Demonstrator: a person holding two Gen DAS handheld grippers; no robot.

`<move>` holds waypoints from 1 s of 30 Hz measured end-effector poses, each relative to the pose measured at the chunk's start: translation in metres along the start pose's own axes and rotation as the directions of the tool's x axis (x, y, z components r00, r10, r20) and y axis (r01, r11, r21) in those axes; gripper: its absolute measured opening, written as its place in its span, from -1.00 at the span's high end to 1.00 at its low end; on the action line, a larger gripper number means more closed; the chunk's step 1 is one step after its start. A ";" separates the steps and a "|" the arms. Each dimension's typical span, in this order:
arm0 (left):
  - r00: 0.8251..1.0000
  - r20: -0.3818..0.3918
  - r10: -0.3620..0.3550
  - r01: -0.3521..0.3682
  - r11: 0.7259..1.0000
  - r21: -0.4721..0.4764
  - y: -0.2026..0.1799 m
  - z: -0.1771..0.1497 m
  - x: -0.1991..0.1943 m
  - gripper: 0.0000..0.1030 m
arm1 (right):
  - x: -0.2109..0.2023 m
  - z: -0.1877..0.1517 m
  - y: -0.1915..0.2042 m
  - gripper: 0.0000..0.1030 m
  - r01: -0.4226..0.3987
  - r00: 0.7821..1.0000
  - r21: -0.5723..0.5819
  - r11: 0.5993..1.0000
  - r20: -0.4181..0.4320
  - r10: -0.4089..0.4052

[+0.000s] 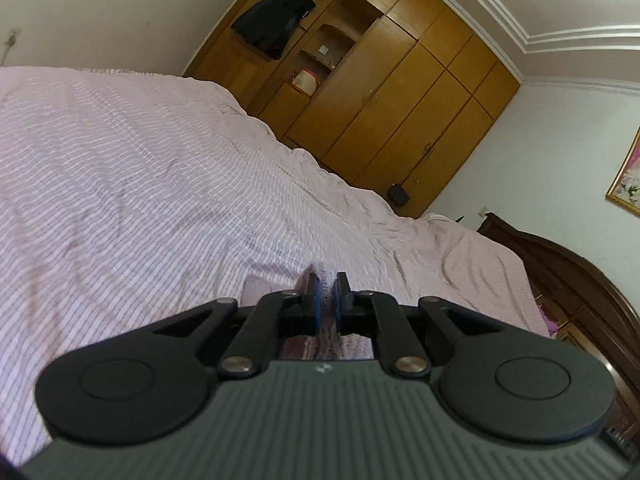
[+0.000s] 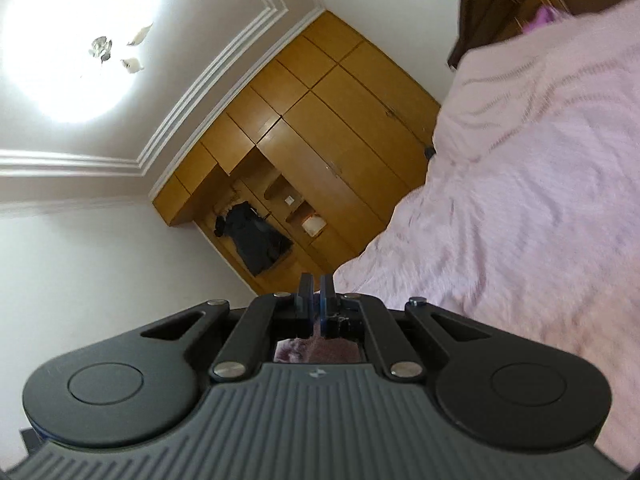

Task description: Fold small clothes

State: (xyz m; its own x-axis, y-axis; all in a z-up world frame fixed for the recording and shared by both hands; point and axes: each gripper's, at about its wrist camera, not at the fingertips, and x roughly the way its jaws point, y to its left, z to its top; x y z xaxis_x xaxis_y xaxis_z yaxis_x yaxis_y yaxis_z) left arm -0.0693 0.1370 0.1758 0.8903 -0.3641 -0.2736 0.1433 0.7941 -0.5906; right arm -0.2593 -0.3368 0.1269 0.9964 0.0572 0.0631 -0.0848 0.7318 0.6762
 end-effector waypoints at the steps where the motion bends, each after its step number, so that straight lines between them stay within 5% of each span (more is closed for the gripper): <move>1: 1.000 -0.001 0.006 -0.006 1.000 0.009 0.001 0.002 0.009 0.84 | 0.011 0.005 -0.001 1.00 0.002 1.000 -0.014 1.000 0.010 -0.002; 6: 0.998 -0.057 0.033 -0.034 0.999 -0.003 0.017 0.006 0.059 0.84 | 0.074 0.028 -0.013 1.00 -0.026 0.999 -0.029 0.999 0.044 0.028; 9: 0.995 -0.072 0.068 -0.064 0.997 0.053 0.020 -0.001 0.080 0.84 | 0.111 0.017 -0.029 1.00 0.077 0.994 -0.001 0.997 -0.073 -0.077; 10: 0.994 -0.076 0.073 -0.069 0.996 0.057 0.022 -0.005 0.084 0.84 | 0.117 0.009 -0.034 0.98 0.145 0.979 0.026 0.989 -0.145 -0.140; 13: 0.994 -0.084 0.075 -0.070 0.996 0.057 0.030 -0.015 0.085 0.84 | 0.119 -0.018 -0.042 0.32 0.308 0.885 0.024 0.951 -0.374 -0.277; 14: 0.994 -0.085 0.075 -0.070 0.996 0.059 0.032 -0.015 0.084 0.84 | 0.115 -0.024 -0.041 0.10 0.337 0.860 0.013 0.942 -0.412 -0.302; 17: 0.996 -0.086 0.038 -0.036 0.999 0.025 0.039 -0.014 0.078 0.84 | 0.107 -0.034 -0.037 -0.12 0.390 0.820 0.047 0.920 -0.473 -0.324; 23: 0.994 -0.109 0.026 -0.022 0.999 0.038 0.035 -0.023 0.076 0.83 | 0.118 -0.068 -0.032 -0.11 0.375 0.738 -0.046 0.926 -0.590 -0.328; 24: 0.993 -0.114 0.028 -0.024 0.999 0.039 0.034 -0.024 0.075 0.83 | 0.119 -0.074 -0.035 -0.11 0.350 0.743 -0.023 0.936 -0.602 -0.292; 25: 0.992 -0.120 0.032 -0.027 0.999 0.038 0.034 -0.025 0.076 0.83 | 0.120 -0.079 -0.036 0.18 0.335 0.746 0.001 0.942 -0.612 -0.264; 26: 0.992 -0.125 0.035 -0.030 0.999 0.035 0.035 -0.025 0.076 0.83 | 0.125 -0.083 -0.041 0.88 0.308 0.747 0.021 0.951 -0.624 -0.228; 28: 0.991 -0.122 0.047 -0.044 0.999 0.027 0.037 -0.023 0.076 0.83 | 0.129 -0.086 -0.043 0.87 0.289 0.732 0.039 0.957 -0.653 -0.195; 30: 0.992 -0.110 0.056 -0.054 0.998 0.019 0.039 -0.021 0.073 0.83 | 0.122 -0.077 -0.034 0.88 0.204 0.788 0.071 0.976 -0.603 -0.121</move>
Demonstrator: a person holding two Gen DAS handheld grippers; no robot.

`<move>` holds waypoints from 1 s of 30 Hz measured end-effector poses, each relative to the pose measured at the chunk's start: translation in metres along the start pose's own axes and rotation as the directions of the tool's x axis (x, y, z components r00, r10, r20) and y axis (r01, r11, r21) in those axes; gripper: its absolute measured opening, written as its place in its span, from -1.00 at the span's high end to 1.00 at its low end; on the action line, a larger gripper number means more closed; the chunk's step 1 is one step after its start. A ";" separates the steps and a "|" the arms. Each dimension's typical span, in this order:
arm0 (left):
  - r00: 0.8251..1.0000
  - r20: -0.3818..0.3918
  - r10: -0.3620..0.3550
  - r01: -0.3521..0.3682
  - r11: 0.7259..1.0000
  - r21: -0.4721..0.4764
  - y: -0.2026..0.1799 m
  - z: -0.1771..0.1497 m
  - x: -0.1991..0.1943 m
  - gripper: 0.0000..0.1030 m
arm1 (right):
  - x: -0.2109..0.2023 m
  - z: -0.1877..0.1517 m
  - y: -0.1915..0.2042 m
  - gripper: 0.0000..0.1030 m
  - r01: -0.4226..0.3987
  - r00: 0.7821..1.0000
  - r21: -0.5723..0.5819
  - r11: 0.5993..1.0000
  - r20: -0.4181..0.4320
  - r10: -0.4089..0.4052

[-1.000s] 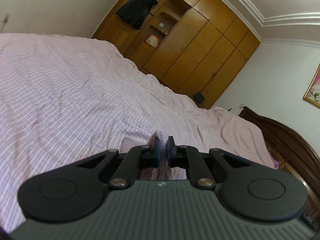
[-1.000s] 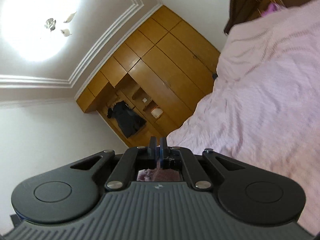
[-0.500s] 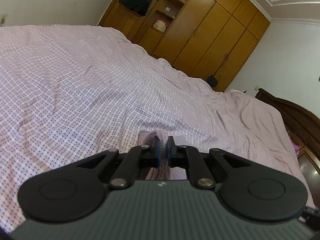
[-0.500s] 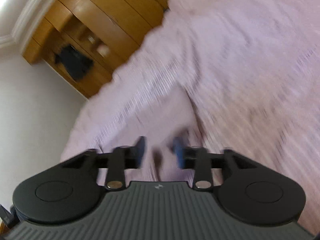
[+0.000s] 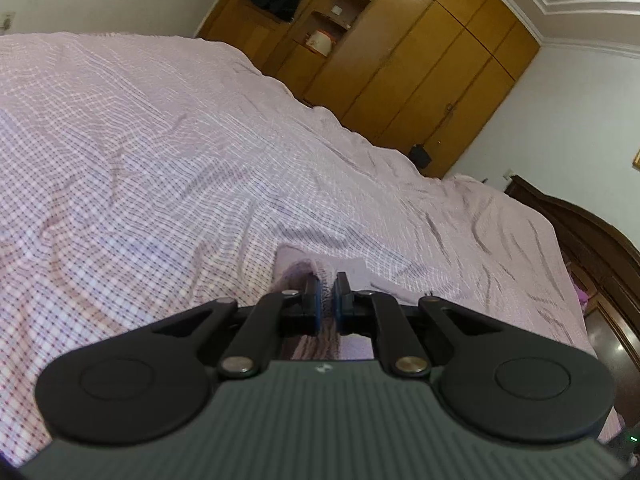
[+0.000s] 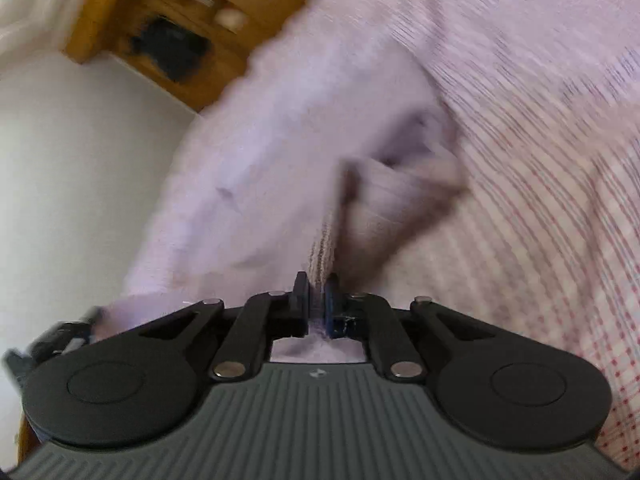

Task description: Fold small clothes

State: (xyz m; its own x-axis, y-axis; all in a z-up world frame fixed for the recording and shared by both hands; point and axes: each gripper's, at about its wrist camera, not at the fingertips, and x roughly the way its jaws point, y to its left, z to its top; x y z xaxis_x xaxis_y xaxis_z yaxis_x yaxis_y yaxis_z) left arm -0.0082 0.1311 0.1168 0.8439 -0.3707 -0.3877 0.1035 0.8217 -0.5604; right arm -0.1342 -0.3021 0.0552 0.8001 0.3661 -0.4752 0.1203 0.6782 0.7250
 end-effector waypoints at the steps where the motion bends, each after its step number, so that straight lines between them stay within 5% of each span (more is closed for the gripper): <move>1: 1.000 0.000 -0.006 0.006 1.000 -0.011 0.001 0.003 -0.001 0.83 | -0.009 0.003 0.003 0.88 -0.045 0.998 0.004 0.999 0.039 0.044; 6: 0.998 0.058 -0.015 0.016 1.000 -0.008 -0.011 0.026 -0.004 0.84 | -0.044 0.027 0.010 0.88 -0.222 0.951 0.092 0.971 0.239 0.195; 12: 0.997 0.073 0.029 -0.028 1.000 -0.007 -0.028 0.049 0.032 0.84 | -0.032 0.096 0.015 0.88 -0.236 0.912 0.071 0.969 0.361 0.196; 21: 0.989 0.059 0.138 -0.142 0.988 0.068 -0.043 0.067 0.125 0.84 | 0.092 0.197 0.008 0.89 -0.049 0.967 0.071 0.996 0.252 0.030; 30: 0.972 -0.056 0.227 -0.223 0.972 0.069 -0.011 0.045 0.199 0.83 | 0.186 0.221 -0.040 0.89 0.165 0.964 0.102 0.981 0.195 -0.182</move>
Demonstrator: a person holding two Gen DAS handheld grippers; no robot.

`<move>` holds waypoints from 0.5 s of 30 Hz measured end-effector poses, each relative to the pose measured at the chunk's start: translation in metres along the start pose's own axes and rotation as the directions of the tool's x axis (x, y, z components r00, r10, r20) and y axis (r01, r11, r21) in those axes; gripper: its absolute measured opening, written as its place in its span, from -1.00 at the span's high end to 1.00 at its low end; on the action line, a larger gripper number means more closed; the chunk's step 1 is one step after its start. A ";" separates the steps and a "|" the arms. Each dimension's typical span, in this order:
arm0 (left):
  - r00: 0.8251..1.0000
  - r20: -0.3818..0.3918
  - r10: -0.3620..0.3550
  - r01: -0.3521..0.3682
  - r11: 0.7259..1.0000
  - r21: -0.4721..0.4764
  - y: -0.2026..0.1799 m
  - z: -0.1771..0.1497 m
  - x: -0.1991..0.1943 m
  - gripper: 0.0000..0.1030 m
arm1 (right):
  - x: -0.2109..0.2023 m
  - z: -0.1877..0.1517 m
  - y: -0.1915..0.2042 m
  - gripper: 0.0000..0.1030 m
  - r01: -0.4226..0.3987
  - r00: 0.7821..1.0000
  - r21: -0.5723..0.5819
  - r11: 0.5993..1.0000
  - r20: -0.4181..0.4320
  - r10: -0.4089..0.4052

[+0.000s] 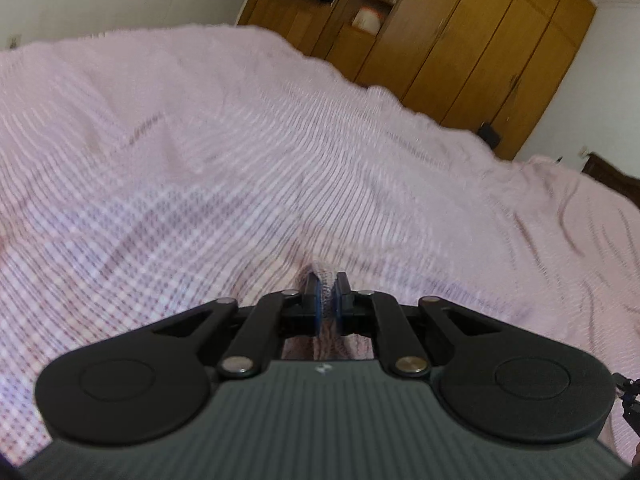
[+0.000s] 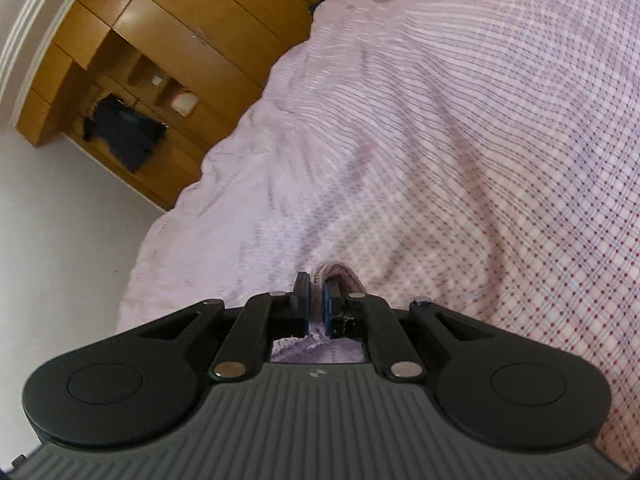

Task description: Fold small clothes

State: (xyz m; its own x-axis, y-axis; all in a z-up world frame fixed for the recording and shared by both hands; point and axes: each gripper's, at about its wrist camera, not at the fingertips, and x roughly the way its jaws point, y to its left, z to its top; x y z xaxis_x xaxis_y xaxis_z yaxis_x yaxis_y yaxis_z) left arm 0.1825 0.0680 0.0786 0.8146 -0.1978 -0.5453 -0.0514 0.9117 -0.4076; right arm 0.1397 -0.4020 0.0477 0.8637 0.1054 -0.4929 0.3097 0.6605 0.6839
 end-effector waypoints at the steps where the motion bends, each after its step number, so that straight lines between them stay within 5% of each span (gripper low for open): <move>1: 1.000 -0.006 0.003 -0.003 1.000 0.002 0.002 -0.002 0.004 0.83 | 0.007 -0.001 -0.004 0.89 0.010 1.000 -0.008 1.000 0.000 -0.010; 11: 0.998 -0.017 0.055 -0.052 0.990 0.133 -0.005 -0.011 0.011 0.82 | 0.021 -0.004 -0.004 0.89 0.066 0.998 -0.123 0.990 -0.008 -0.067; 15: 0.999 -0.010 0.041 -0.040 0.995 0.094 -0.002 -0.008 0.012 0.76 | 0.008 -0.010 0.001 0.89 0.082 0.996 -0.163 0.983 -0.001 -0.084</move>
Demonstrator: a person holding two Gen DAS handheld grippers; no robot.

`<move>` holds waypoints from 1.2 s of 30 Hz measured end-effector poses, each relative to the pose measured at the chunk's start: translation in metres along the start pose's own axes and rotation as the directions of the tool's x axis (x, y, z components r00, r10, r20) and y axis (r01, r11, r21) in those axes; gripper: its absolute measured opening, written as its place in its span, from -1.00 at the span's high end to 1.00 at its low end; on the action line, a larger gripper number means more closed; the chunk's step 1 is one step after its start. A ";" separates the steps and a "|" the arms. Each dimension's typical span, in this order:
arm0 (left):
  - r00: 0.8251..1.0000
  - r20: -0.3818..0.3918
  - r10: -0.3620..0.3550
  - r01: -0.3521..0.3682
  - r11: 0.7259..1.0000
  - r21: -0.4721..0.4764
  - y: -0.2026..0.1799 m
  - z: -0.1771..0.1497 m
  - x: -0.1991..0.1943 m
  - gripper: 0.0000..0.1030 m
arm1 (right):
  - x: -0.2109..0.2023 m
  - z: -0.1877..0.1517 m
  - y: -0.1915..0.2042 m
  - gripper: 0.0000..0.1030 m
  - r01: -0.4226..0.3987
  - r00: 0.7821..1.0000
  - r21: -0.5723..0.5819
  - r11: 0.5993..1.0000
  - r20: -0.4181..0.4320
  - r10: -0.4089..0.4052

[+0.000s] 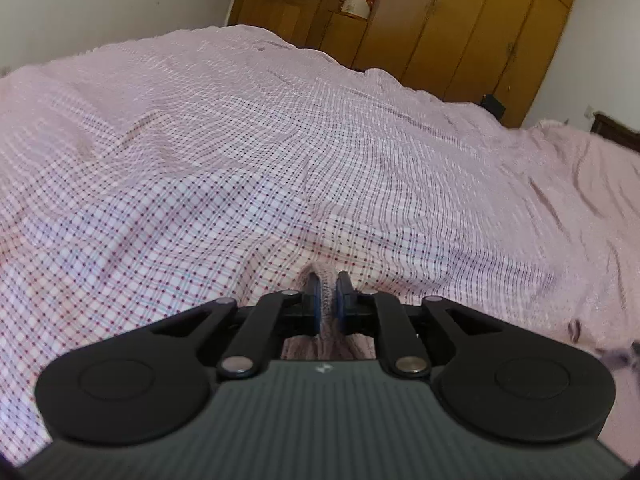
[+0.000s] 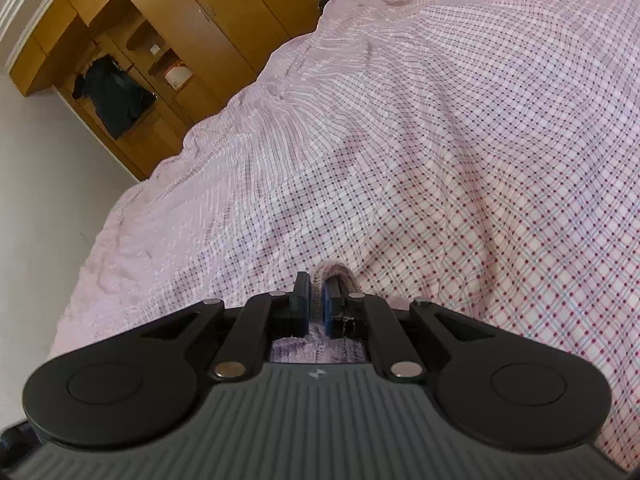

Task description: Fold small clothes

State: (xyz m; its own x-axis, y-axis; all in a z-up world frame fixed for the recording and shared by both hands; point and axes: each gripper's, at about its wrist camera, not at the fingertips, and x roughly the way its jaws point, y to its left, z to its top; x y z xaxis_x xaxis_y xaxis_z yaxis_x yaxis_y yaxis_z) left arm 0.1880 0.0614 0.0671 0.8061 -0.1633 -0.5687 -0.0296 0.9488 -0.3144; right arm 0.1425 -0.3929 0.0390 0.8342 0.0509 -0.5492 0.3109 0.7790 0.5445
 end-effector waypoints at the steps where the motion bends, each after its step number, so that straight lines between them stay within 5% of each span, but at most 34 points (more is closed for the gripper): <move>1: 1.000 0.007 -0.002 0.002 0.999 -0.034 0.003 0.001 -0.001 0.67 | -0.001 -0.001 0.000 0.89 0.003 1.000 0.001 1.000 0.004 -0.003; 3: 0.998 0.043 0.044 -0.041 0.996 -0.080 0.008 0.002 -0.007 0.36 | -0.006 -0.002 0.002 0.87 0.045 0.998 0.008 0.999 0.048 -0.045; 4: 0.995 0.069 0.071 -0.064 0.993 -0.097 0.011 0.002 -0.012 0.07 | -0.009 -0.004 0.003 0.68 0.066 0.994 0.002 0.998 0.086 -0.066; 5: 0.993 0.090 0.079 -0.069 0.992 -0.110 0.014 0.002 -0.017 -0.20 | -0.013 -0.005 0.007 0.18 0.093 0.988 -0.017 0.995 0.124 -0.091; 7: 0.991 0.114 0.064 -0.050 0.991 -0.126 0.022 0.002 -0.031 -0.35 | -0.021 -0.009 0.020 -0.50 0.204 0.964 -0.084 0.975 0.193 -0.185; 8: 0.991 0.118 0.060 -0.044 0.990 -0.133 0.026 0.001 -0.040 -0.35 | -0.027 -0.012 0.027 -0.54 0.228 0.956 -0.134 0.964 0.219 -0.195; 11: 0.993 0.110 0.040 -0.020 0.984 -0.176 0.034 -0.008 -0.072 -0.35 | -0.053 -0.033 0.051 -0.55 0.305 0.932 -0.285 0.909 0.287 -0.223; 14: 0.994 0.060 0.091 -0.072 0.962 -0.264 0.032 -0.017 -0.099 -0.34 | -0.077 -0.054 0.064 -0.62 0.366 0.915 -0.324 0.872 0.298 -0.274; 17: 0.998 0.008 0.056 -0.050 0.934 -0.353 0.033 -0.045 -0.122 -0.34 | -0.097 -0.069 0.066 -0.62 0.403 0.904 -0.232 0.885 0.254 -0.345; 20: 0.996 -0.084 0.030 -0.060 0.920 -0.388 0.030 -0.077 -0.128 -0.32 | -0.128 -0.098 0.059 -0.65 0.460 0.868 -0.094 0.883 0.256 -0.425; 23: 0.996 -0.076 0.038 -0.062 0.939 -0.339 0.020 -0.098 -0.135 -0.25 | -0.150 -0.130 0.046 -0.75 0.402 0.883 0.004 0.916 0.262 -0.389; 25: 0.999 -0.026 0.026 -0.032 0.969 -0.244 0.007 -0.104 -0.138 -0.24 | -0.143 -0.145 0.033 -0.76 0.373 0.909 0.027 0.928 0.190 -0.371; 27: 1.000 0.013 -0.026 0.028 0.978 -0.207 0.003 -0.106 -0.134 0.14 | -0.130 -0.153 0.017 -0.77 0.365 0.922 0.075 0.928 0.110 -0.371; 28: 0.997 0.010 -0.075 0.075 0.973 -0.219 0.004 -0.108 -0.130 0.69 | -0.129 -0.155 0.013 -0.78 0.352 0.925 0.095 0.931 0.120 -0.362; 30: 0.994 0.006 -0.111 0.110 0.963 -0.245 0.007 -0.111 -0.129 0.76 | -0.132 -0.150 0.011 -0.74 0.316 0.936 0.122 0.941 0.120 -0.330; 32: 0.987 0.028 -0.157 0.159 0.964 -0.212 0.007 -0.111 -0.134 0.82 | -0.139 -0.143 0.000 -0.58 0.208 0.960 0.203 0.957 0.147 -0.240; 33: 0.980 0.050 -0.190 0.196 0.966 -0.170 0.003 -0.108 -0.138 0.83 | -0.140 -0.136 -0.007 -0.51 0.203 0.954 0.270 0.941 0.164 -0.252; 35: 0.958 0.119 -0.261 0.261 0.965 0.010 -0.012 -0.104 -0.157 0.83 | -0.148 -0.128 -0.031 0.03 0.158 0.942 0.400 0.903 0.214 -0.260; 36: 0.959 0.112 -0.262 0.253 0.964 0.084 -0.018 -0.103 -0.164 0.83 | -0.147 -0.123 -0.046 0.12 0.135 0.947 0.450 0.883 0.203 -0.248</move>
State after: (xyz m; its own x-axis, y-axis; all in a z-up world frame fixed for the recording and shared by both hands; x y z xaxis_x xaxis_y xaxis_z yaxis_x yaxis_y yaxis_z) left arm -0.0049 0.0433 0.0873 0.8469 -0.3745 -0.3774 0.2253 0.8957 -0.3833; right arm -0.0500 -0.3591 0.0164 0.8055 -0.2717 -0.5267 0.5919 0.4134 0.6919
